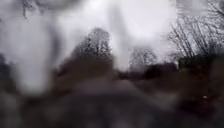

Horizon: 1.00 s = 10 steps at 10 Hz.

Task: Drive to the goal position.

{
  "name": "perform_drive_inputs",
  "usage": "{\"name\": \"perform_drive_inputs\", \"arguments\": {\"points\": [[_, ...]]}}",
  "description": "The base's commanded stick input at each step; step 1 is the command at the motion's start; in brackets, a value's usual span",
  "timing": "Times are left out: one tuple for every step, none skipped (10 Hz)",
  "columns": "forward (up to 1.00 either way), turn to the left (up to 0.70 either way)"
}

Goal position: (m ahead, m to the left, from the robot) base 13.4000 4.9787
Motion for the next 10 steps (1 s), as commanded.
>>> {"name": "perform_drive_inputs", "arguments": {"points": [[0.85,0.0],[0.85,0.0],[0.85,0.0],[0.85,0.0],[0.85,0.0],[0.85,0.0],[0.85,0.0],[0.85,0.0],[0.85,0.0],[0.85,0.0]]}}
